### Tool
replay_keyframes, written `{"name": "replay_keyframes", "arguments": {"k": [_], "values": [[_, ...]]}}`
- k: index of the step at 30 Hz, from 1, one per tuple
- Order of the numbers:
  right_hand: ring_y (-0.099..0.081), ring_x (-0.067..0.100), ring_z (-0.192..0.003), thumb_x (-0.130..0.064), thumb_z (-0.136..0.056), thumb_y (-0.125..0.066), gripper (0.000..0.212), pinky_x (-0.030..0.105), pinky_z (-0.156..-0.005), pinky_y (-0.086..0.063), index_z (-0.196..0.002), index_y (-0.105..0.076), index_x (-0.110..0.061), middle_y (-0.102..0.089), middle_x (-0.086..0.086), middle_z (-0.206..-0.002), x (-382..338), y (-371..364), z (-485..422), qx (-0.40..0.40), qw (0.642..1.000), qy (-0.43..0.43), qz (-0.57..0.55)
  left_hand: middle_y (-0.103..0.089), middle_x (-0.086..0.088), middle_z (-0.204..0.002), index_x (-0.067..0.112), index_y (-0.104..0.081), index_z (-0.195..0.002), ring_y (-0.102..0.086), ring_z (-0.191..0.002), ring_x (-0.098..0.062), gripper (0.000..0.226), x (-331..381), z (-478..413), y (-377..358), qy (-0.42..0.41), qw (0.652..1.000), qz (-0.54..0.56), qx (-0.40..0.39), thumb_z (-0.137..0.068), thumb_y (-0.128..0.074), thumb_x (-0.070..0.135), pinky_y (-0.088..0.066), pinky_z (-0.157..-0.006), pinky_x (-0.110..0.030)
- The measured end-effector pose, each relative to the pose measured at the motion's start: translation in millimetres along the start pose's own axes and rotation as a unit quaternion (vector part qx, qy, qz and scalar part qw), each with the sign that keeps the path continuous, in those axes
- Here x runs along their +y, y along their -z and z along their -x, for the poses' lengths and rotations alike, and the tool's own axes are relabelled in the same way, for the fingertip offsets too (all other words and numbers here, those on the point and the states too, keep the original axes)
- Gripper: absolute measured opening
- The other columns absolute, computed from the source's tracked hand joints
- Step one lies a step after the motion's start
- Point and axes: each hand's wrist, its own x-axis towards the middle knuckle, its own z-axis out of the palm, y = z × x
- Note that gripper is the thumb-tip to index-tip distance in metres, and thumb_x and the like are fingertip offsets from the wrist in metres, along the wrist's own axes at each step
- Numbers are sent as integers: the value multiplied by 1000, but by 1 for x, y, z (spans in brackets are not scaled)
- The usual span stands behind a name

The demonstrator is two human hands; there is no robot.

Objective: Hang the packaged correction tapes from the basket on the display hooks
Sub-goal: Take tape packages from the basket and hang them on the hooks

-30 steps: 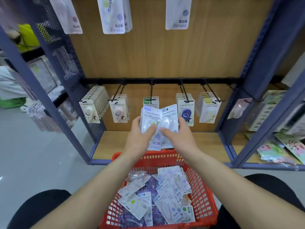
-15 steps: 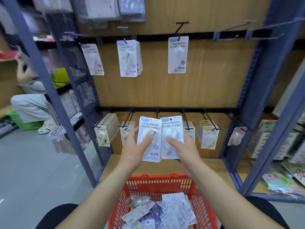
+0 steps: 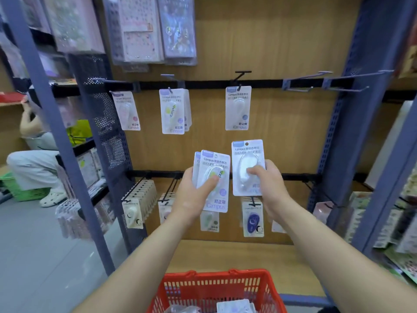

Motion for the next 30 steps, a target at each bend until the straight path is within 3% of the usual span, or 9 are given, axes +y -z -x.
{"name": "replay_keyframes", "arguments": {"k": [5, 7, 10, 17, 20, 22, 24, 27, 30], "values": [[-75, 15, -92, -17, -96, -68, 22, 36, -77, -62, -117, -65, -20, -76, -6, -104, -54, -2, -60, 8, 994, 100, 32, -72, 5, -115, 23, -58, -125, -74, -98, -13, 38, 31, -40, -3, -39, 999, 30, 21, -91, -76, 29, -62, -70, -30], [-75, 14, -93, -17, -98, -66, 27, 33, -73, -63, -124, -64, -21, -75, -6, -108, -68, -7, -81, 4, 992, 118, 40, -73, 5, -114, 24, -60, -123, -74, -99, -14, 37, 39, -54, 1, -49, 998, 36, 26, -90, -77, 30, -63, -77, -36], [-75, 16, -94, -19, -100, -62, 28, 34, -71, -63, -127, -62, -25, -74, -6, -112, -81, -16, -103, 2, 991, 127, 36, -75, 8, -112, 27, -63, -120, -75, -99, -15, 33, 43, -69, 7, -56, 997, 52, 21, -90, -77, 28, -63, -83, -44], [-74, 16, -81, -21, -101, -60, 15, 33, -62, -62, -116, -65, -22, -74, -1, -106, -81, -24, -122, 23, 991, 122, 46, -76, 9, -111, 28, -63, -119, -75, -100, -16, 30, 38, -84, 19, -56, 996, 64, 17, -91, -76, 28, -63, -82, -44], [-72, 17, -96, -25, -101, -61, 23, 39, -79, -64, -124, -61, -25, -70, 0, -124, -80, -27, -127, 38, 993, 96, 65, -76, 9, -111, 26, -63, -120, -75, -100, -16, 31, 38, -85, 22, -54, 996, 68, 13, -91, -75, 28, -63, -81, -42], [-59, 23, -125, -36, -98, -62, 51, 45, -103, -52, -146, -48, -23, -54, 2, -146, -73, -27, -127, 89, 978, 70, 178, -76, 9, -112, 26, -63, -121, -75, -100, -15, 32, 38, -85, 23, -52, 996, 69, 10, -91, -76, 29, -62, -83, -43], [-48, 24, -132, -44, -94, -65, 60, 45, -109, -44, -147, -45, -23, -51, 1, -143, -60, -28, -114, 148, 946, 91, 273, -76, 9, -112, 27, -62, -121, -75, -100, -15, 33, 38, -84, 24, -53, 996, 74, 9, -91, -76, 28, -63, -84, -44], [-66, 15, -101, -36, -94, -68, 26, 38, -88, -55, -116, -63, -23, -67, -3, -116, -40, -39, -82, 35, 979, 107, 172, -76, 8, -113, 25, -62, -123, -75, -100, -15, 36, 37, -83, 27, -56, 995, 79, 6, -91, -76, 28, -63, -84, -45], [-74, 17, -91, -35, -97, -66, 23, 35, -78, -60, -116, -62, -23, -72, 1, -113, -29, -60, -54, -128, 983, 47, 126, -75, 5, -114, 24, -61, -124, -75, -101, -16, 39, 36, -82, 27, -60, 995, 73, 10, -89, -78, 33, -62, -86, -47]]}}
